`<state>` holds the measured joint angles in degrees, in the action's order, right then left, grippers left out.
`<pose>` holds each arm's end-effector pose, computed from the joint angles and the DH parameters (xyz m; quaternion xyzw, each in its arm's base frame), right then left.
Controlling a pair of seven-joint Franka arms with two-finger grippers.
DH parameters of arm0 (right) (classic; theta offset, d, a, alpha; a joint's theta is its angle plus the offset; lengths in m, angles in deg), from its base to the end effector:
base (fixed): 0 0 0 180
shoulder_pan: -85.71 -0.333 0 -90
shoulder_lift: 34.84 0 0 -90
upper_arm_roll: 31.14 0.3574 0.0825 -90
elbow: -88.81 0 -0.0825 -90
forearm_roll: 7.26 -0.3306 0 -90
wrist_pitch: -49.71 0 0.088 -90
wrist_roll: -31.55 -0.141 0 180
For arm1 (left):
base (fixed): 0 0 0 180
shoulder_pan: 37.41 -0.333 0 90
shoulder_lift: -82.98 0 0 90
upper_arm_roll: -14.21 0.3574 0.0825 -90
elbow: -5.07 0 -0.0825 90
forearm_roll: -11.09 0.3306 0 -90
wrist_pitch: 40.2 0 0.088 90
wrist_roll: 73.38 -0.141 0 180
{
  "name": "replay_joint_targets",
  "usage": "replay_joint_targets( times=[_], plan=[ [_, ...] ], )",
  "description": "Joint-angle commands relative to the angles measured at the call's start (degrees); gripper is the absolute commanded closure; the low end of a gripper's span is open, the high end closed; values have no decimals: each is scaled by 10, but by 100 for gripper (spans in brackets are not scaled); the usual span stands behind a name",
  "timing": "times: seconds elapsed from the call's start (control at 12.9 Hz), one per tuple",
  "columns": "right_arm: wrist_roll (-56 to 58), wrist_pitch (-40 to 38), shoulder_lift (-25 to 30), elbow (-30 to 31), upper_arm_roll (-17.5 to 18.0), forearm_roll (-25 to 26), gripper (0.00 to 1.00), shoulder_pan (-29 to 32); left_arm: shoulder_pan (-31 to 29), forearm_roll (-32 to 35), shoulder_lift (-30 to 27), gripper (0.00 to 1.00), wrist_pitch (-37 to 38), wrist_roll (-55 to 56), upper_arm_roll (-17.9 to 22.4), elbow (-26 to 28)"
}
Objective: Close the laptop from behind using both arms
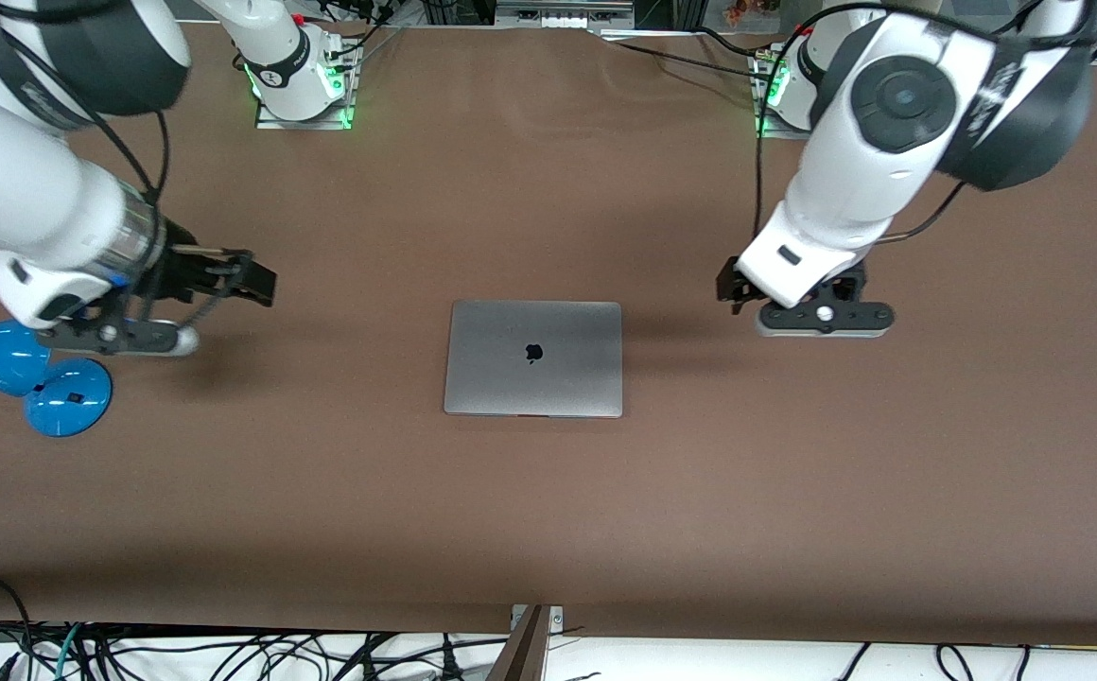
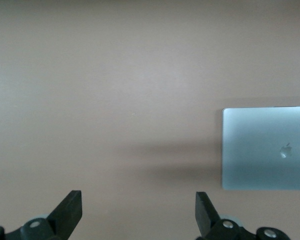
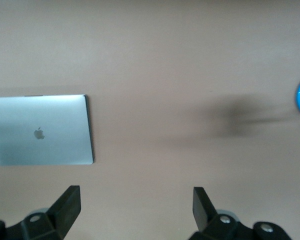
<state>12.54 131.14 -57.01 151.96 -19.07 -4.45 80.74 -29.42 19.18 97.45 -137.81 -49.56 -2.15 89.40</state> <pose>0.5940 0.1425 0.5989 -0.9991 0.0265 0.0333 0.0053 0.5546 -0.2086 0.5519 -0.9993 0.0102 -0.0093 0.0338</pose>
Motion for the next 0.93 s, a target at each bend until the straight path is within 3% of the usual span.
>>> replay_joint_targets(
  times=[0.0,0.15,0.31,0.85],
  plan=[
    [76,-10,40,17,-45,-9,1,2,0,-27,-52,0,55,-60,29,13],
    [136,-14,55,19,-81,-12,1,5,4,-43,-80,0,84,-91,57,22],
    [158,-28,64,20,-94,-12,1,12,24,-66,-115,0,102,-126,112,47],
    [235,-72,78,39,-105,-4,1,64,75,-118,-224,0,84,-197,228,180]
  ],
)
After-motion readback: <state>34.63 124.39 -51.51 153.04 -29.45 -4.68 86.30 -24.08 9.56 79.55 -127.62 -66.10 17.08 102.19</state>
